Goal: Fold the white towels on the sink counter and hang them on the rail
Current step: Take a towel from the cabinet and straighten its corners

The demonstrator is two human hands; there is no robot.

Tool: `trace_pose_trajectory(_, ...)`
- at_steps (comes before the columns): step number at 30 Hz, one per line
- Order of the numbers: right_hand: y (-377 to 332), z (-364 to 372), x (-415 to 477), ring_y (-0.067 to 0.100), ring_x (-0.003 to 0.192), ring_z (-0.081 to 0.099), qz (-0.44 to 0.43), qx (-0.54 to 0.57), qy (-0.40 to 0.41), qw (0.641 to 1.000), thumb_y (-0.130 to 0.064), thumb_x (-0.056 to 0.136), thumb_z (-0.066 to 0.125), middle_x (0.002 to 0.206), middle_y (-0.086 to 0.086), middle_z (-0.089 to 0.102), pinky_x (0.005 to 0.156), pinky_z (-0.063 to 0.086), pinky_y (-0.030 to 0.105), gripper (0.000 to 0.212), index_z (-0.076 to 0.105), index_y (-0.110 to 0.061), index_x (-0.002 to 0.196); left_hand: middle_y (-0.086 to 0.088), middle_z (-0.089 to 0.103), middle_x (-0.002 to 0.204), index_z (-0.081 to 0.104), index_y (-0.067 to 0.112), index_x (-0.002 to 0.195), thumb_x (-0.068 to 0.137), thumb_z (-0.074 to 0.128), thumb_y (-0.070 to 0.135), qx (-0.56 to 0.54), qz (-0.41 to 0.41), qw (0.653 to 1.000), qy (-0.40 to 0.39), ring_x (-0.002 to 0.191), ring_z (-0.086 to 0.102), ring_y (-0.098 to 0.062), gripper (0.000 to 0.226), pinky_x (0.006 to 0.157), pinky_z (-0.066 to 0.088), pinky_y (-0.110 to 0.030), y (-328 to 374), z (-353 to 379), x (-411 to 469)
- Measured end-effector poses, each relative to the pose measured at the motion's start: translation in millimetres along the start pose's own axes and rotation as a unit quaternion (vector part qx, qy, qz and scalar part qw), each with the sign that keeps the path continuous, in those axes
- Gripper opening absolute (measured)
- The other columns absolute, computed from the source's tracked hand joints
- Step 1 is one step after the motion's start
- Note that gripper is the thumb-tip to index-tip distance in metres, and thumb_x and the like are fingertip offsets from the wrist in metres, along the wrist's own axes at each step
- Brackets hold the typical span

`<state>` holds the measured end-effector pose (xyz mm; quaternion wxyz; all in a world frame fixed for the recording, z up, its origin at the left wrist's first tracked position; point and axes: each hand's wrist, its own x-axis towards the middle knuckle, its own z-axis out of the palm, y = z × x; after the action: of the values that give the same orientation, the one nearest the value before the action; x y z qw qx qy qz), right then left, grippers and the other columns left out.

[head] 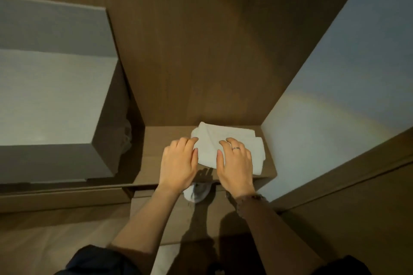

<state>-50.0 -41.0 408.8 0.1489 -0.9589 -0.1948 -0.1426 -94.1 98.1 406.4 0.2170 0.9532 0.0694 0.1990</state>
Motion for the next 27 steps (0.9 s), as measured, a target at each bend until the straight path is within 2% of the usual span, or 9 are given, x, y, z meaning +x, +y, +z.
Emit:
trace_pose_trajectory(4, 67, 33, -17, 0.027, 0.083, 0.067, -0.04, 0.009, 0.012, 0.999, -0.019, 0.081, 0.056, 0.097, 0.011, 0.07, 0.069, 0.055, 0.036, 0.023, 0.072, -0.008, 0.094, -0.004, 0.066, 0.097, 0.065, 0.013, 0.108, 0.092, 0.047, 0.022, 0.011, -0.049, 0.998, -0.038, 0.08, 0.061, -0.022, 0.026, 0.065, 0.044, -0.03, 28, 66, -24)
trace_pose_trajectory(6, 98, 50, -30, 0.028, 0.087, 0.066, -0.063, 0.032, -0.008, 0.997, -0.015, 0.085, 0.057, 0.101, 0.014, 0.069, 0.073, 0.055, 0.037, 0.021, 0.071, -0.004, 0.098, -0.005, 0.066, 0.095, 0.065, 0.012, 0.105, 0.09, 0.038, 0.026, 0.009, -0.07, 0.996, -0.06, 0.077, 0.061, -0.024, 0.034, 0.063, 0.047, -0.033, 38, 99, -41)
trace_pose_trajectory(9, 134, 79, -52, 0.03, 0.092, 0.064, -0.044, 0.027, -0.063, 0.997, -0.011, 0.078, 0.071, 0.104, 0.014, 0.067, 0.079, 0.055, 0.039, 0.022, 0.069, -0.005, 0.099, -0.005, 0.065, 0.095, 0.065, 0.012, 0.107, 0.088, 0.036, 0.028, 0.013, -0.09, 0.991, -0.097, 0.077, 0.06, -0.026, 0.038, 0.064, 0.048, -0.034, 41, 138, -71)
trace_pose_trajectory(11, 149, 103, -69, 0.03, 0.093, 0.063, -0.041, 0.035, -0.093, 0.994, -0.012, 0.081, 0.067, 0.105, 0.013, 0.065, 0.078, 0.054, 0.043, 0.018, 0.067, -0.007, 0.098, -0.004, 0.065, 0.095, 0.064, 0.011, 0.108, 0.088, 0.036, 0.028, 0.026, -0.101, 0.988, -0.111, 0.078, 0.061, -0.025, 0.038, 0.063, 0.048, -0.033, 35, 159, -89)
trace_pose_trajectory(12, 155, 117, -78, 0.03, 0.095, 0.062, -0.041, 0.046, -0.103, 0.993, -0.015, 0.085, 0.06, 0.107, 0.012, 0.065, 0.079, 0.053, 0.044, 0.016, 0.066, -0.007, 0.097, -0.005, 0.065, 0.096, 0.064, 0.011, 0.109, 0.088, 0.036, 0.028, 0.027, -0.112, 0.987, -0.114, 0.079, 0.061, -0.026, 0.039, 0.063, 0.048, -0.034, 30, 171, -96)
trace_pose_trajectory(14, 166, 147, -93, 0.031, 0.099, 0.061, -0.048, 0.063, -0.13, 0.988, -0.023, 0.09, 0.043, 0.111, 0.012, 0.063, 0.083, 0.052, 0.045, 0.028, 0.065, -0.007, 0.098, -0.007, 0.065, 0.097, 0.063, 0.01, 0.11, 0.088, 0.036, 0.028, 0.029, -0.135, 0.984, -0.115, 0.081, 0.062, -0.028, 0.04, 0.066, 0.049, -0.035, 15, 202, -107)
trace_pose_trajectory(16, 177, 185, -105, 0.032, 0.099, 0.061, -0.077, 0.065, -0.137, 0.985, -0.025, 0.09, 0.037, 0.111, 0.013, 0.063, 0.083, 0.052, 0.045, 0.035, 0.065, -0.006, 0.099, -0.01, 0.065, 0.098, 0.063, 0.008, 0.111, 0.088, 0.036, 0.027, 0.026, -0.149, 0.981, -0.119, 0.083, 0.061, -0.03, 0.04, 0.069, 0.049, -0.036, -5, 242, -120)
trace_pose_trajectory(24, 220, 365, -174, 0.022, 0.103, 0.045, -0.127, 0.055, -0.153, 0.979, -0.025, 0.087, 0.041, 0.114, 0.013, 0.061, 0.08, 0.047, 0.035, 0.033, 0.065, -0.008, 0.103, -0.011, 0.063, 0.102, 0.06, 0.009, 0.118, 0.091, 0.036, 0.027, 0.036, -0.115, 0.979, -0.162, 0.088, 0.058, -0.031, 0.04, 0.073, 0.047, -0.037, -103, 404, -205)
trace_pose_trajectory(27, 231, 422, -193, 0.024, 0.102, 0.053, -0.127, 0.035, -0.158, 0.979, -0.027, 0.087, 0.04, 0.114, 0.012, 0.061, 0.08, 0.049, 0.037, 0.035, 0.065, -0.009, 0.105, -0.01, 0.063, 0.103, 0.059, 0.01, 0.119, 0.091, 0.037, 0.028, 0.066, -0.087, 0.982, -0.156, 0.09, 0.056, -0.029, 0.041, 0.076, 0.041, -0.035, -141, 449, -231)
